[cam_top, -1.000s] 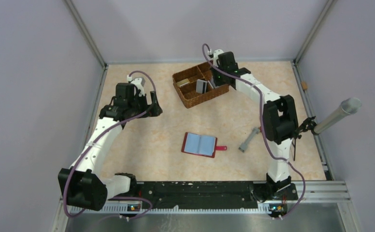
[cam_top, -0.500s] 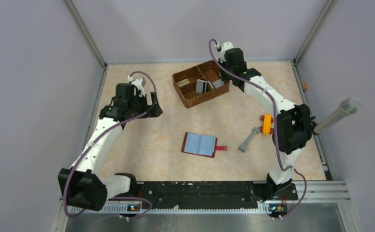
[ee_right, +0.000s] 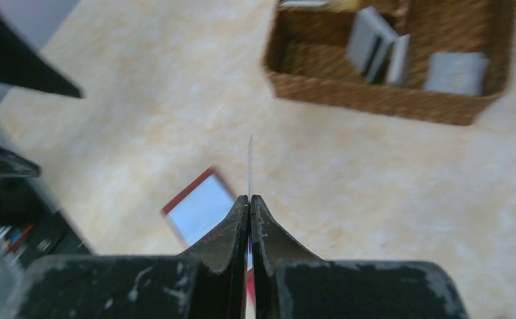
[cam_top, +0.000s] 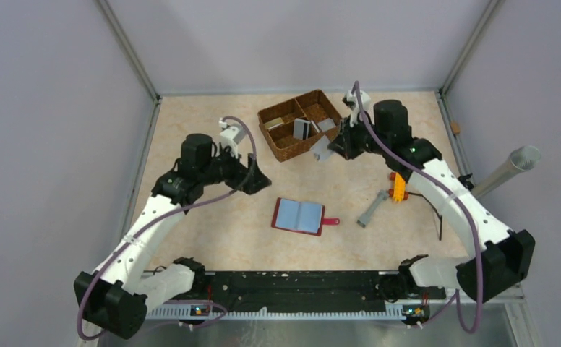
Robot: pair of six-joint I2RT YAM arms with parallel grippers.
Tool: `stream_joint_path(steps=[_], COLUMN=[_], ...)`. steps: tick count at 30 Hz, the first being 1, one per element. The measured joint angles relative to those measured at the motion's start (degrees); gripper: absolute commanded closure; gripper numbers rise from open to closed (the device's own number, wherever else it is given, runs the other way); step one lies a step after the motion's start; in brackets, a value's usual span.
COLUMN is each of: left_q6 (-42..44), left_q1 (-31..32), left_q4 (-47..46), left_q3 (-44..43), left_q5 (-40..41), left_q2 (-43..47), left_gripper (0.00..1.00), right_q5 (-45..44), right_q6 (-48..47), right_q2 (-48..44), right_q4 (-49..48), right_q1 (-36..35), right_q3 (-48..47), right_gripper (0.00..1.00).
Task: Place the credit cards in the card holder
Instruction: Pick up the credit card from the storage box, then insert the credit card into the card holder.
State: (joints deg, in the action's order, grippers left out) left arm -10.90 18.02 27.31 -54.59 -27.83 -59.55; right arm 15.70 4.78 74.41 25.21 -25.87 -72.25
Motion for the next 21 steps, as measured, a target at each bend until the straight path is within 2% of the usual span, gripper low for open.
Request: stream_joint_path(steps=[6, 11, 13, 14, 15, 17, 20, 21], left_q6=[0.52, -1.18, -1.55, -1.6, -1.6, -1.68, -2.8, -2.93], left_q1=[11.39, 16.68, 18.67, 19.63, 20.48, 21.81, 23.12, 23.5], left_q4=[-4.37, -7.69, -8.39, -8.44, -8.41, -8.37, -8.35, -8.55], left_q3=[1.51, 2.89, 3.15, 3.17, 3.17, 3.17, 3.26, 3.39], left_q5=[-13.35, -20.17, -21.51, -22.1, -22.6, -23.78, -25.18, -25.53], left_q2=[0.02, -0.46, -1.27, -1.92, -2.69, -4.13, -5.6, -5.75], left_gripper=[0.01, 0.01, 0.06, 0.12, 0.23, 0.49, 0.95, 1.0], right_q5=[23.74, 34.42, 37.31, 38.69, 39.63, 41.46, 43.25, 43.69], right_q6=[3.48, 4.55, 4.9, 4.98, 5.07, 5.35, 5.86, 6.08], right_q2=[-5.49, -6.05, -6.16, -6.16, -6.16, -6.16, -6.16, -6.16], right_q4=[1.46, 2.49, 2.23, 2.25, 2.19, 1.84, 0.9, 0.46], right_q1=[-1.9, -5.9, -6.75, -7.04, -7.1, -7.15, -7.15, -7.17], right_q3=[10.16, 13.9, 14.43, 14.47, 14.47, 14.47, 14.47, 14.47], right_gripper=[1.0, 1.0, 1.0, 1.0, 1.0, 1.0, 1.0, 0.95])
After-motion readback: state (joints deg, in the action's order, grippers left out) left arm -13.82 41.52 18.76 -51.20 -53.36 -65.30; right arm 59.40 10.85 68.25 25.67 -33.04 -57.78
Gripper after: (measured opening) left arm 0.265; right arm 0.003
